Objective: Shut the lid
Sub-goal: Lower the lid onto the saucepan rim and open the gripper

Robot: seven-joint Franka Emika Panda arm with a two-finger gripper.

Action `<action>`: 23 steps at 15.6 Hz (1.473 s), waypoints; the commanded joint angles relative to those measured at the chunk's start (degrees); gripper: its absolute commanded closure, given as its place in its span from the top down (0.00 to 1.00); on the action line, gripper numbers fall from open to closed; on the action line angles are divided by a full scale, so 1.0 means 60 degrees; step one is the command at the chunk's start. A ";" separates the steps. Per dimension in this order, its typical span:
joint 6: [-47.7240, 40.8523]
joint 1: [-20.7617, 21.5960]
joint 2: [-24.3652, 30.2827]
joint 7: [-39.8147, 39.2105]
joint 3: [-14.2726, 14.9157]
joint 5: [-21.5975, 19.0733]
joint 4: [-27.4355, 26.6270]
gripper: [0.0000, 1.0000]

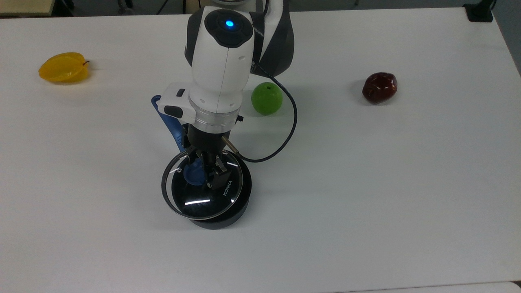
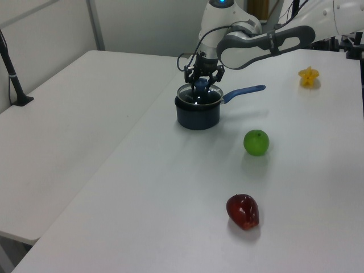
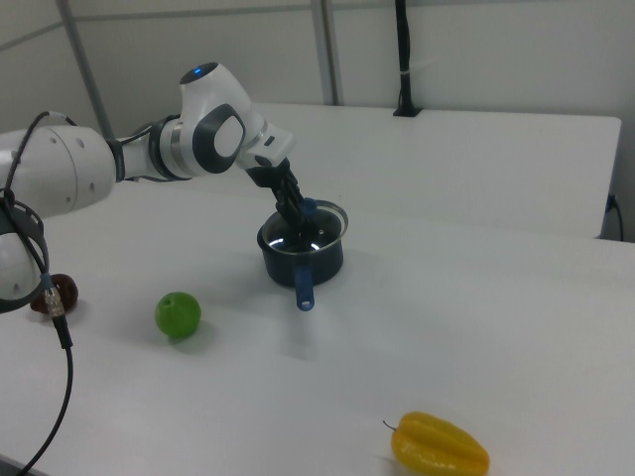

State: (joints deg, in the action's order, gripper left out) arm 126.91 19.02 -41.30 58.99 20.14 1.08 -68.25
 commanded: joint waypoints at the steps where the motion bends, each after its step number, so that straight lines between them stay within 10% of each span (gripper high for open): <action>1: 0.0059 0.0125 -0.0279 0.0275 0.0160 -0.0005 0.0506 0.44; 14: -0.0599 0.0257 -0.0352 -0.0149 0.0057 0.0069 0.0434 0.47; 15: -0.0658 0.0272 -0.0352 -0.0178 0.0057 0.0069 0.0419 0.52; 17: -0.0731 0.0272 -0.0352 -0.0120 0.0028 0.0010 0.0419 0.98; 23: -0.0994 -0.0312 0.1254 -0.0761 -0.0702 0.0010 -0.0281 1.00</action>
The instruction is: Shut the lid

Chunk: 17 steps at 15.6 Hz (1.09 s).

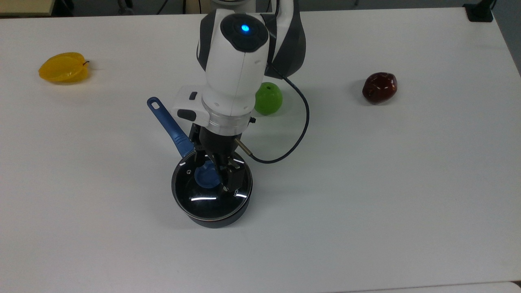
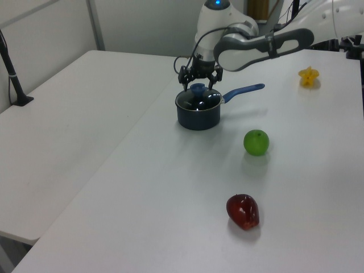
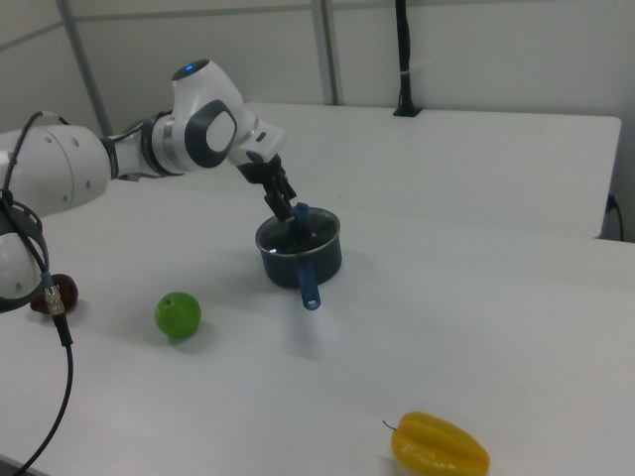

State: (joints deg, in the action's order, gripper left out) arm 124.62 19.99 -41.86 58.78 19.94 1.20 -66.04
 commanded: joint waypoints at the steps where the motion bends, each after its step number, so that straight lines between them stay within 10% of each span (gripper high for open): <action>1: -0.0729 -0.0751 0.1918 -0.1193 -0.1064 0.0019 -0.1059 1.00; 7: -0.3463 -0.2217 0.4689 -0.4809 -0.2605 -0.0200 -0.3040 1.00; 17: -0.4188 -0.2906 0.7182 -0.8506 -0.2650 -0.0684 -0.5590 1.00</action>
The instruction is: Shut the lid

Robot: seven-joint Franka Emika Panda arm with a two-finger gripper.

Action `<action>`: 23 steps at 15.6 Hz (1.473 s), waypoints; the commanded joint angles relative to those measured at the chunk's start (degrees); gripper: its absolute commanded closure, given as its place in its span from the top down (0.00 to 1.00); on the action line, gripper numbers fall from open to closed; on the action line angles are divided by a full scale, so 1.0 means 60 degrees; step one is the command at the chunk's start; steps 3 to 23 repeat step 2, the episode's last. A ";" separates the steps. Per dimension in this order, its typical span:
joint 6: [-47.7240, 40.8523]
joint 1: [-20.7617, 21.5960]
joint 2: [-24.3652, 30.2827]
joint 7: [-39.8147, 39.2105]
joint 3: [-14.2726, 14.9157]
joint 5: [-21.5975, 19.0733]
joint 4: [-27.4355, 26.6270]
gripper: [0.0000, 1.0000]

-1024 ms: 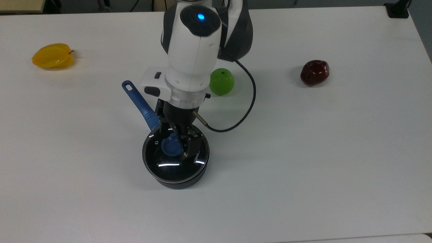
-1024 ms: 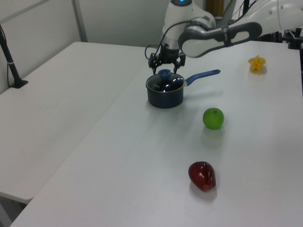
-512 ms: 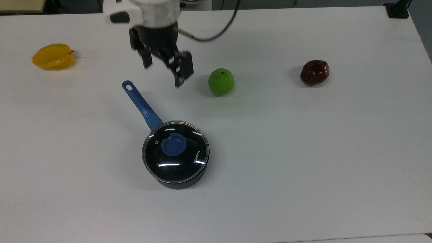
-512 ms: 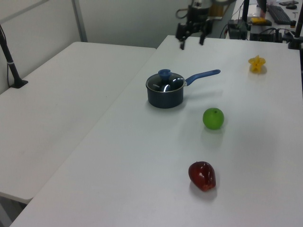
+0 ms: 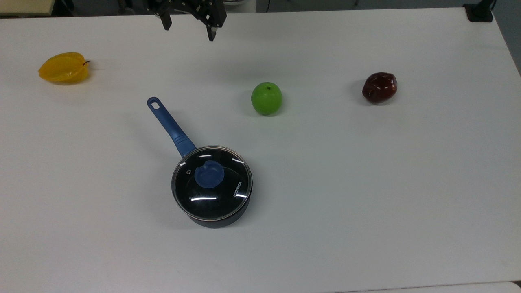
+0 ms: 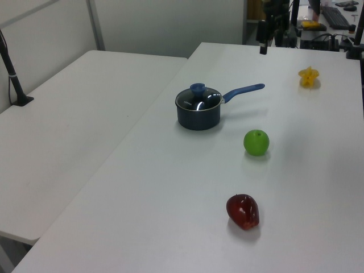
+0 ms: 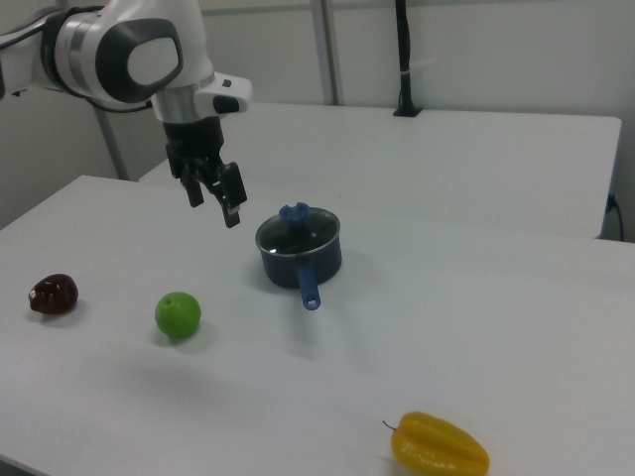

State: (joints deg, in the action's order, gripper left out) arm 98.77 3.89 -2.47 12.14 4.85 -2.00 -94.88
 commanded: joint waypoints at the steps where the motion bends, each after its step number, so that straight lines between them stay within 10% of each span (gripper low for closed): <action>1: 0.0121 -0.0224 0.0631 -0.0749 -0.0134 -0.0136 -0.0754 1.00; 23: 0.0135 -0.0238 0.0645 -0.0749 -0.0119 -0.0122 -0.0754 1.00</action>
